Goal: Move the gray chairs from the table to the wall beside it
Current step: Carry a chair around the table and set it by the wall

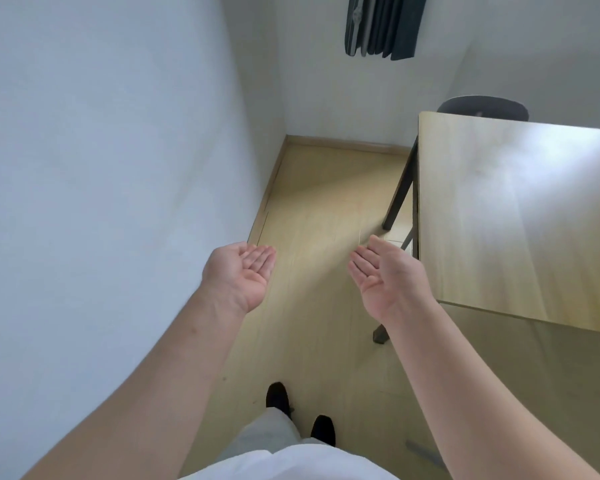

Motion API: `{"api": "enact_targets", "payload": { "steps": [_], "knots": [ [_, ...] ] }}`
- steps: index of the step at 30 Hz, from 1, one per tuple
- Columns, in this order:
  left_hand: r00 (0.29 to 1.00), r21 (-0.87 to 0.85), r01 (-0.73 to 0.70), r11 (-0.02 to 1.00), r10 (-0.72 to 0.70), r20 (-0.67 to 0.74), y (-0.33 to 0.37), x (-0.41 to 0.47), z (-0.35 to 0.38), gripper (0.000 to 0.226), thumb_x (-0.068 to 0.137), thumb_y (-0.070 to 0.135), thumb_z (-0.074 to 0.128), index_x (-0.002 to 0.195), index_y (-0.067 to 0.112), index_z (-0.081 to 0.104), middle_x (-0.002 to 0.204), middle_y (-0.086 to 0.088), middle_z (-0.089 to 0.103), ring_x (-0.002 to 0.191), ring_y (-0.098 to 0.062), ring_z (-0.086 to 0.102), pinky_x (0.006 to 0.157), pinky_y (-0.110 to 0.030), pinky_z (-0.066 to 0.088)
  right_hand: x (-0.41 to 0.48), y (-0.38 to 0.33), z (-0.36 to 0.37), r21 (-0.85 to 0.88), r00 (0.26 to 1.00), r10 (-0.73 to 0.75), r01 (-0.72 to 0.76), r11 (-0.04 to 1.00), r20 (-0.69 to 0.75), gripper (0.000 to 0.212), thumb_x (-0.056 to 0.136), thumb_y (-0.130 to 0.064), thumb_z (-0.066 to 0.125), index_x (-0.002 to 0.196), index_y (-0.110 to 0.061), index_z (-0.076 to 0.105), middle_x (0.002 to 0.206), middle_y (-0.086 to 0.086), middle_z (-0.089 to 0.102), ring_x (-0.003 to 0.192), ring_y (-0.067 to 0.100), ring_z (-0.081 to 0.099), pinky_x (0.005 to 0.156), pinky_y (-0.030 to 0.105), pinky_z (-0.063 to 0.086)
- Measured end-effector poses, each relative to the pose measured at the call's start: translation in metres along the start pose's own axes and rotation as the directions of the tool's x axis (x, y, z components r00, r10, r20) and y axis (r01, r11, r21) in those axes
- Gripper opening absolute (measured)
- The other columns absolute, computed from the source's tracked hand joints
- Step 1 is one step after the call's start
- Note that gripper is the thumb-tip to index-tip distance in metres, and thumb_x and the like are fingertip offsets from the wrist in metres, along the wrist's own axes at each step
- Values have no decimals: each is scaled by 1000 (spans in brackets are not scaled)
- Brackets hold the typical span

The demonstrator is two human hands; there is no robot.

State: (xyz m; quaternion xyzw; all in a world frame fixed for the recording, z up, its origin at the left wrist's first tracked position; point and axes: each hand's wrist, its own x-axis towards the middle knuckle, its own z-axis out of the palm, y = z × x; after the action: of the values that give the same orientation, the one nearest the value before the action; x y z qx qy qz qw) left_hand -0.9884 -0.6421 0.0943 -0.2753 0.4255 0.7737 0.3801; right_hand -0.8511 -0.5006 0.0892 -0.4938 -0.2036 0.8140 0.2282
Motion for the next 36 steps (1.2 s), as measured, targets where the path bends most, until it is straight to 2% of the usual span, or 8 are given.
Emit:
{"api": "enact_targets", "payload": {
  "steps": [7, 18, 23, 27, 31, 33, 36],
  "knots": [
    [998, 16, 57, 998, -57, 34, 50, 103, 86, 40, 102, 8, 33, 138, -7, 41, 138, -20, 52, 127, -34, 54, 108, -40, 43, 88, -41, 73, 7, 998, -27, 28, 1000, -57, 43, 97, -7, 59, 136, 6, 48, 139, 24, 54, 125, 36, 58, 102, 41, 51],
    [984, 148, 148, 978, -161, 77, 133, 238, 233, 35, 101, 7, 36, 131, -7, 48, 133, -20, 58, 120, -34, 59, 105, -41, 46, 206, -127, 195, 69, 981, -117, 129, 989, -156, 37, 97, -10, 59, 130, 4, 53, 131, 21, 59, 120, 33, 61, 100, 40, 53],
    [978, 189, 163, 968, -184, 101, 154, 302, 296, 31, 100, 6, 36, 125, -5, 50, 130, -20, 59, 117, -35, 61, 102, -41, 48, 271, -163, 230, 105, 976, -109, 130, 986, -186, 31, 96, -10, 61, 123, 3, 56, 123, 19, 61, 117, 33, 63, 100, 40, 53],
    [979, 234, 152, 960, -178, 97, 166, 361, 363, 29, 101, 7, 35, 123, -4, 50, 133, -18, 58, 120, -33, 59, 103, -40, 47, 340, -205, 265, 152, 978, -117, 143, 978, -170, 34, 96, -7, 59, 128, 4, 54, 119, 19, 59, 119, 34, 61, 102, 41, 52],
    [982, 294, 149, 944, -176, 67, 177, 399, 433, 26, 101, 7, 35, 120, -4, 50, 134, -17, 57, 122, -33, 58, 105, -39, 45, 399, -252, 303, 193, 980, -110, 142, 971, -168, 34, 97, -8, 58, 129, 2, 54, 121, 19, 60, 118, 33, 62, 102, 41, 51],
    [981, 325, 123, 938, -164, 101, 185, 416, 471, 27, 101, 7, 36, 121, -4, 50, 133, -17, 57, 121, -33, 58, 104, -39, 46, 424, -277, 324, 191, 983, -113, 140, 972, -145, 32, 97, -9, 59, 127, 1, 56, 120, 18, 61, 117, 32, 62, 101, 40, 52],
    [983, 305, 109, 946, -148, 107, 201, 445, 523, 29, 100, 6, 36, 122, -4, 51, 131, -18, 59, 118, -33, 60, 101, -39, 48, 460, -312, 355, 176, 982, -118, 143, 974, -150, 32, 97, -8, 58, 128, 2, 56, 119, 17, 60, 118, 32, 62, 101, 40, 52]
  ]
}}
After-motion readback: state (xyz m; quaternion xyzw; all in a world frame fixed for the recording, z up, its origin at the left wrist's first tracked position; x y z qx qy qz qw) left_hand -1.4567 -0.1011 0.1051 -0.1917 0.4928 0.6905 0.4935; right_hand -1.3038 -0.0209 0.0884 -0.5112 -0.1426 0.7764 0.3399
